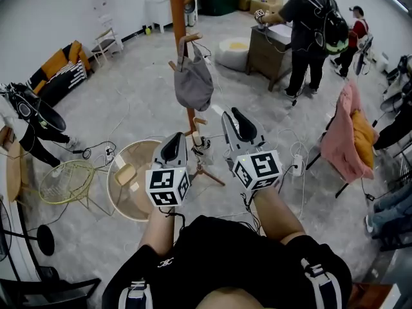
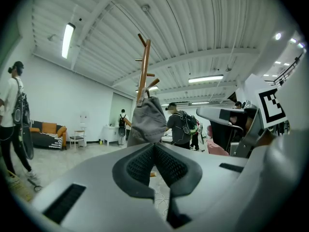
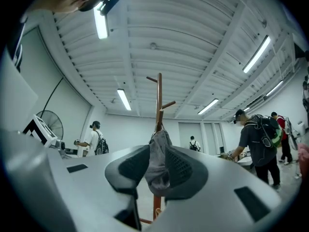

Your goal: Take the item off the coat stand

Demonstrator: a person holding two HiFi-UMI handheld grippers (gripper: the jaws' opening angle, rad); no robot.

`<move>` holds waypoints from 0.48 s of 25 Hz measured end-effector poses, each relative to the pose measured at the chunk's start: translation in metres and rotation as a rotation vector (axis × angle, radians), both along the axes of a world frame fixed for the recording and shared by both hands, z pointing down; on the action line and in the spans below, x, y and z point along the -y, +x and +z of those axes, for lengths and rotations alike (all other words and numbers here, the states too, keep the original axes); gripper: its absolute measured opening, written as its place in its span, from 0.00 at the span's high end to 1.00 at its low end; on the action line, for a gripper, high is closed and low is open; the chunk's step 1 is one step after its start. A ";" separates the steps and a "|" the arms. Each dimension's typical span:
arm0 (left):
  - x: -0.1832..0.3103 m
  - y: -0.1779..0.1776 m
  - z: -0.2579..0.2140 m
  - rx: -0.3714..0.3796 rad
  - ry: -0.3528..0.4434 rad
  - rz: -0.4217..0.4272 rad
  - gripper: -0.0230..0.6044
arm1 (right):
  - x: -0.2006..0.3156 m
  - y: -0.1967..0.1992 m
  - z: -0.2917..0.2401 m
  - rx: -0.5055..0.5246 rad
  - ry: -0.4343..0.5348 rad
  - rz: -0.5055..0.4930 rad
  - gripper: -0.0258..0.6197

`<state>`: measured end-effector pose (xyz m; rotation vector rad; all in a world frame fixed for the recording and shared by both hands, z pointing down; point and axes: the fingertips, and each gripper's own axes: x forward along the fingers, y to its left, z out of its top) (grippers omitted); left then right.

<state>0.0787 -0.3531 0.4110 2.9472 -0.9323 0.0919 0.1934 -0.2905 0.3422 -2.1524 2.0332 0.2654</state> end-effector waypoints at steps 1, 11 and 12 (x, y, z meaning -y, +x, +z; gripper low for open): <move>0.010 0.002 0.002 -0.003 -0.002 -0.010 0.94 | 0.012 0.002 -0.004 -0.008 0.012 -0.018 0.79; 0.099 0.011 0.027 -0.005 -0.018 -0.112 0.94 | 0.146 0.027 0.002 -0.160 -0.066 -0.106 0.50; 0.099 0.008 0.028 -0.002 -0.019 -0.123 0.94 | 0.151 0.027 0.001 -0.170 -0.069 -0.110 0.47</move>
